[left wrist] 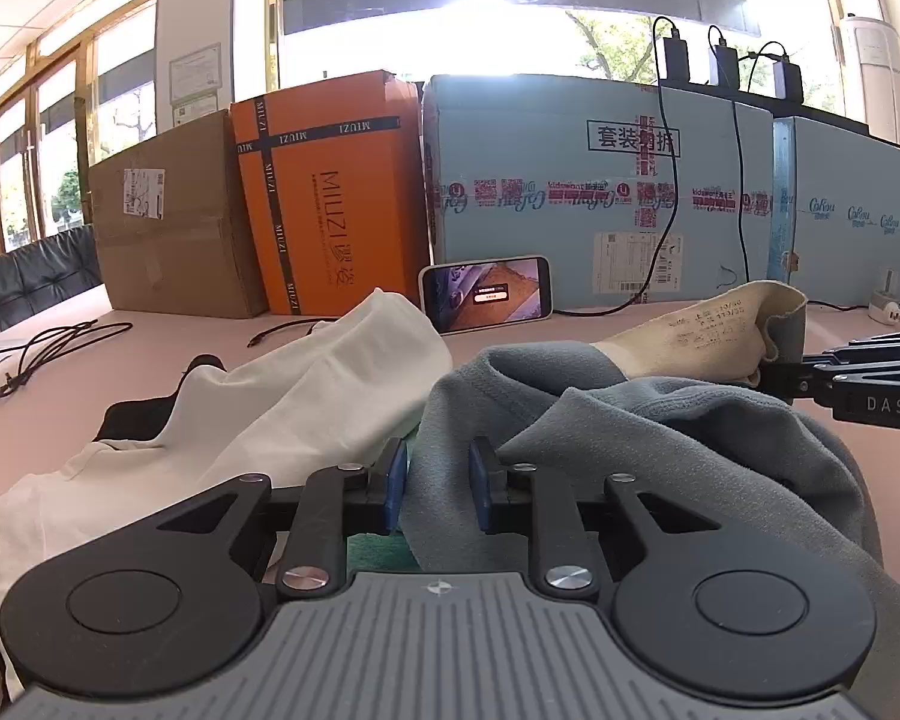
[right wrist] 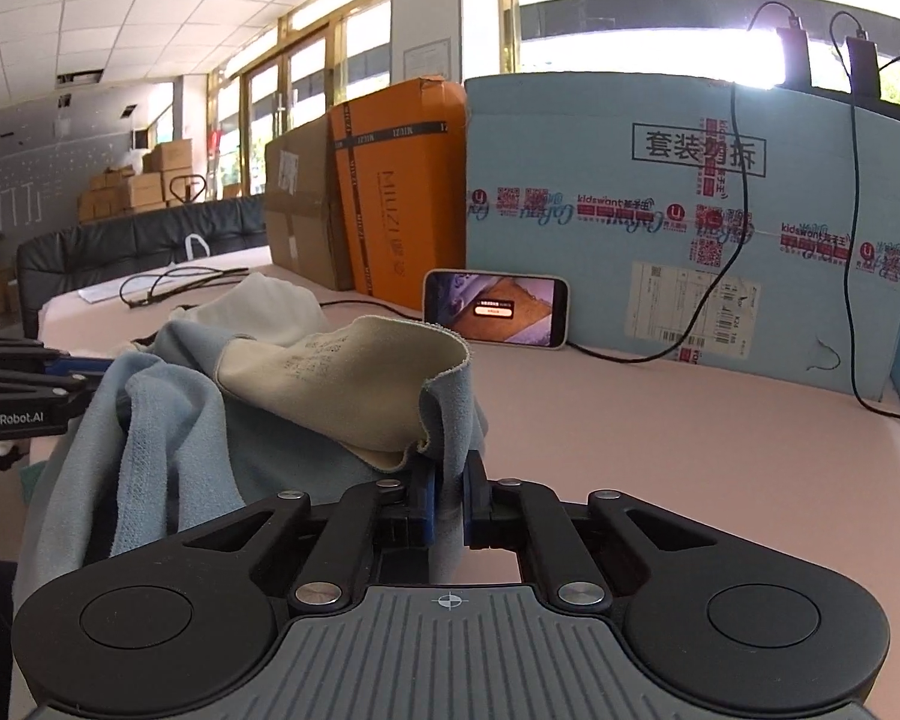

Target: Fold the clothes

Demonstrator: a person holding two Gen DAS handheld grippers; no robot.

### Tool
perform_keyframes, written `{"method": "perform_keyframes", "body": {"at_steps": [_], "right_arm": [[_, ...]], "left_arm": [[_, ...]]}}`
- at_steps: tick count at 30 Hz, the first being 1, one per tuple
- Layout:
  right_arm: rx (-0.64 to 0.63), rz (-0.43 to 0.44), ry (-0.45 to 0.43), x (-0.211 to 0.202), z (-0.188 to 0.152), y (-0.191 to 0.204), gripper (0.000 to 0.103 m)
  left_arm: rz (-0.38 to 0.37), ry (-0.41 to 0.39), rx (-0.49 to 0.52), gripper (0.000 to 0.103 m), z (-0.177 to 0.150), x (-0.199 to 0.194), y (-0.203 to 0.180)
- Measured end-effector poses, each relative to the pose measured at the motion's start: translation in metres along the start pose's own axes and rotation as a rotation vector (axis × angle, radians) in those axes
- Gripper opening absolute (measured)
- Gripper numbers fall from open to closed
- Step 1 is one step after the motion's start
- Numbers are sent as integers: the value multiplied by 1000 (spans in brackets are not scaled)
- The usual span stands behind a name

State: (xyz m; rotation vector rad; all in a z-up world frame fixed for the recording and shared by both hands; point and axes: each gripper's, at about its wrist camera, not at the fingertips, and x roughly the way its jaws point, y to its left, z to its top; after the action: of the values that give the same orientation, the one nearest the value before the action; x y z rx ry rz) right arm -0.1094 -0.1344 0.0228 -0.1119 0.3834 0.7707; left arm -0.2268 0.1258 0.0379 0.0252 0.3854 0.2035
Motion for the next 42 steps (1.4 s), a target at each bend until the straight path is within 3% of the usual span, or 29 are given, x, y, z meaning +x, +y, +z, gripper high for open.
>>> {"method": "perform_keyframes", "body": {"at_steps": [4, 8, 12, 17, 19, 21, 25, 27, 30, 33, 36, 42], "right_arm": [[99, -17, -65, -15, 4, -13, 6], [157, -56, -192, -47, 11, -25, 5], [161, -82, -287, -90, 19, -32, 5], [163, -107, -386, -149, 25, -37, 4], [169, -138, -440, -176, 27, -39, 3], [181, -165, -489, -201, 30, -43, 3], [174, -242, -579, -240, 33, -49, 3], [167, -250, -612, -257, 37, -52, 3], [131, -271, -635, -268, 46, -54, 3], [76, -350, -638, -262, 54, -56, 3], [68, -423, -594, -242, 57, -65, 3], [100, -409, -466, -189, 49, -84, 3]], "left_arm": [[-53, -21, -10, 17, 4, -7, -7], [-146, -64, -35, 17, 16, -17, -18], [-184, -130, 27, 18, 27, -31, -43], [-282, -161, 78, 19, 34, -38, -78], [-322, -163, 91, 24, 33, -39, -91], [-361, -164, 104, 38, 32, -40, -103], [-400, -160, 140, 45, 29, -39, -125], [-420, -149, 147, 57, 27, -37, -134], [-456, -127, 152, 66, 22, -33, -146], [-499, -101, 166, 72, 14, -29, -159], [-548, -64, 169, 80, 7, -24, -168], [-635, 72, 116, 85, -9, 5, -175]]}}
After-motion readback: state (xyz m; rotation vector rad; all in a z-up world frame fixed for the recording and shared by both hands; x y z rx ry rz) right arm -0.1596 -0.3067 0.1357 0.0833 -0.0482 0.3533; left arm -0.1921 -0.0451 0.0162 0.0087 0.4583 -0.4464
